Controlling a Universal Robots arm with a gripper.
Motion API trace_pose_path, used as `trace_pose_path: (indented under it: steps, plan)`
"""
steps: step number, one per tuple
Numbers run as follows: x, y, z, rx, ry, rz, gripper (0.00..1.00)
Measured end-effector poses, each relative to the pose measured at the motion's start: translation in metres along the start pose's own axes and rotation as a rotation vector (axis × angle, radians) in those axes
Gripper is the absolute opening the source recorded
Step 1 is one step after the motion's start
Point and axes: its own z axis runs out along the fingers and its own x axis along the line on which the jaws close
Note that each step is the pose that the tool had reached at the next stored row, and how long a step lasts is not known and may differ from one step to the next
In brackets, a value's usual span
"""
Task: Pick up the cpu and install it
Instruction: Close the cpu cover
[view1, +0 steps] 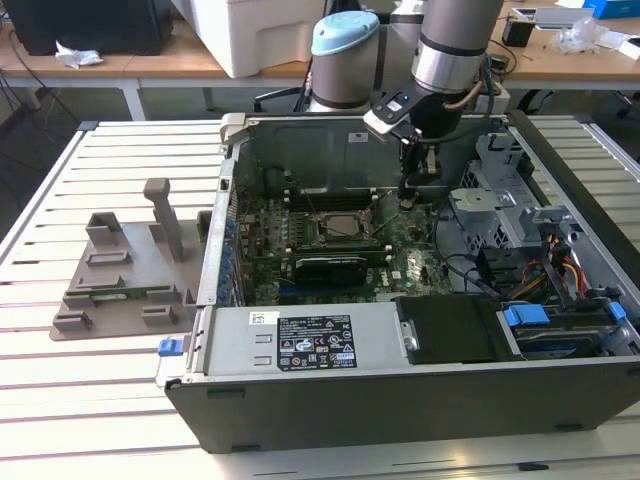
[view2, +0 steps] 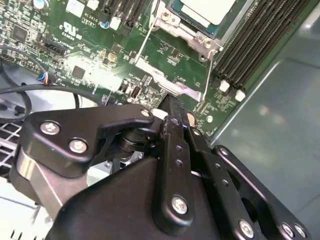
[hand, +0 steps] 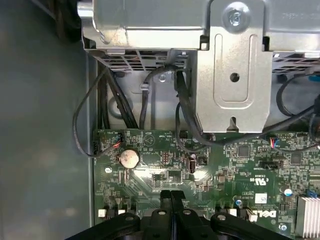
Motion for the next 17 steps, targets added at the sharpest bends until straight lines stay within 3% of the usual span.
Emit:
trace_pose_path:
  steps: [1, 4, 17]
  plan:
    - [0.0000, -0.0021, 0.0008, 0.0001, -0.0023, 0.000, 0.11]
    - [0.0001, -0.0197, 0.0027, -0.0018, -0.0029, 0.000, 0.11]
    - [0.0003, -0.0526, 0.0087, -0.0020, -0.0029, 0.000, 0.11]
